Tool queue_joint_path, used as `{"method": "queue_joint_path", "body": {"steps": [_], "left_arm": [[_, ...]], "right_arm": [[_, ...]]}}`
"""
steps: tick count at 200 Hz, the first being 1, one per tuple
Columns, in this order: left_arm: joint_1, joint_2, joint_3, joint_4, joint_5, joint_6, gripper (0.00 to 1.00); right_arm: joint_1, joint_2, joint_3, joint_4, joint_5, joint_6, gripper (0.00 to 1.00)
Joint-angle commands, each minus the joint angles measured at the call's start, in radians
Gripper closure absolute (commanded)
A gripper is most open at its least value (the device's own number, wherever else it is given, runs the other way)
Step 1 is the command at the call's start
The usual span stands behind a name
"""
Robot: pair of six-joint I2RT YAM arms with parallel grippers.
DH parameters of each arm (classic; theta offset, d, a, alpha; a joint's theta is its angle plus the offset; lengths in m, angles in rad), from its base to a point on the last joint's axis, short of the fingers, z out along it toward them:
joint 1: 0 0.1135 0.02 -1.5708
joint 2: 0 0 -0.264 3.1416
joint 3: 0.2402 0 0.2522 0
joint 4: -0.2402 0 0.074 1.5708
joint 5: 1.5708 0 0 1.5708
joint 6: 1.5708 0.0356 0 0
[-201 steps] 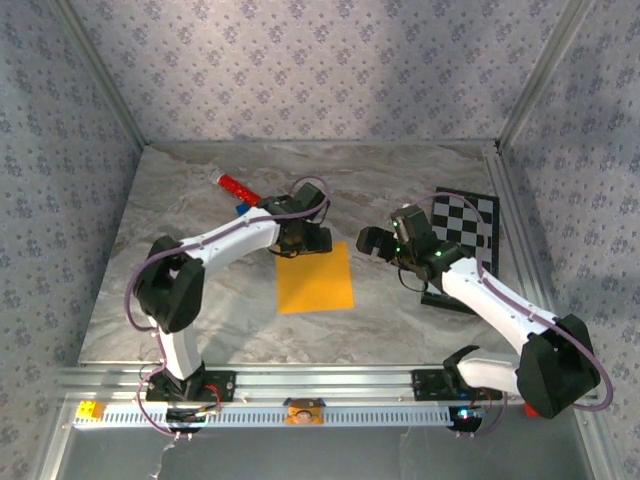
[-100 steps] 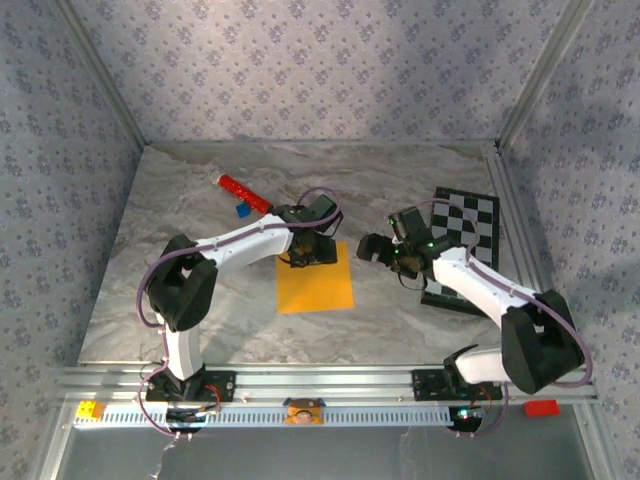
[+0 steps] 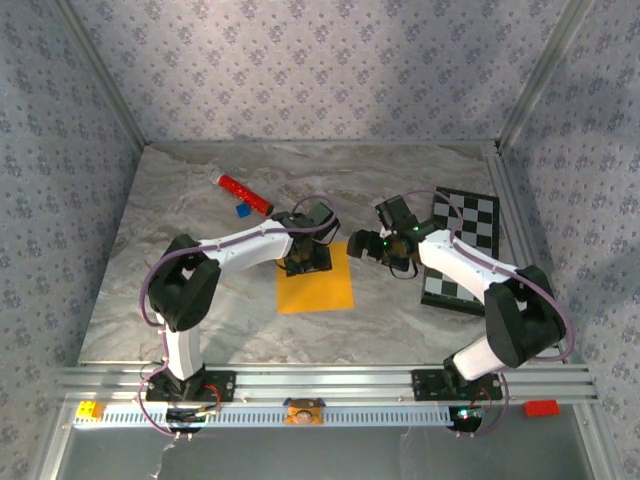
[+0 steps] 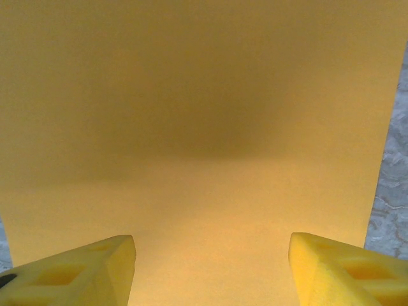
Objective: Fold a paper plane with a square sheet of paper (pick it up from the middle)
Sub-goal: First fold the square sheet of paper in half at the center of the table.
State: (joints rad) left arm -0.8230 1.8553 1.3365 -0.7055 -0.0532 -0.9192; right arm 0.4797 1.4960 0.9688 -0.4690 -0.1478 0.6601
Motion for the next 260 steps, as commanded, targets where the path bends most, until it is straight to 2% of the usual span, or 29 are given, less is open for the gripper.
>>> {"method": "queue_joint_path", "body": {"steps": [1,25,113,149,260], "left_arm": [[-0.010,0.013,0.029,-0.018,-0.005,-0.029,0.35],[-0.018,0.038,0.051,-0.031,-0.010,-0.039,0.34],[-0.036,0.120,0.133,-0.090,-0.022,-0.058,0.33],[-0.034,0.095,0.114,-0.114,-0.078,-0.048,0.32],[-0.024,0.127,0.086,-0.082,-0.046,0.042,0.24]], "right_arm": [[0.001,0.013,0.032,-0.056,-0.019,-0.024,0.00],[-0.001,0.023,0.043,-0.062,-0.039,-0.071,0.00],[-0.015,0.042,0.064,-0.082,-0.044,-0.076,0.00],[-0.018,0.040,0.058,-0.081,-0.052,-0.074,0.00],[-0.020,0.033,0.048,-0.076,-0.071,-0.069,0.00]]}}
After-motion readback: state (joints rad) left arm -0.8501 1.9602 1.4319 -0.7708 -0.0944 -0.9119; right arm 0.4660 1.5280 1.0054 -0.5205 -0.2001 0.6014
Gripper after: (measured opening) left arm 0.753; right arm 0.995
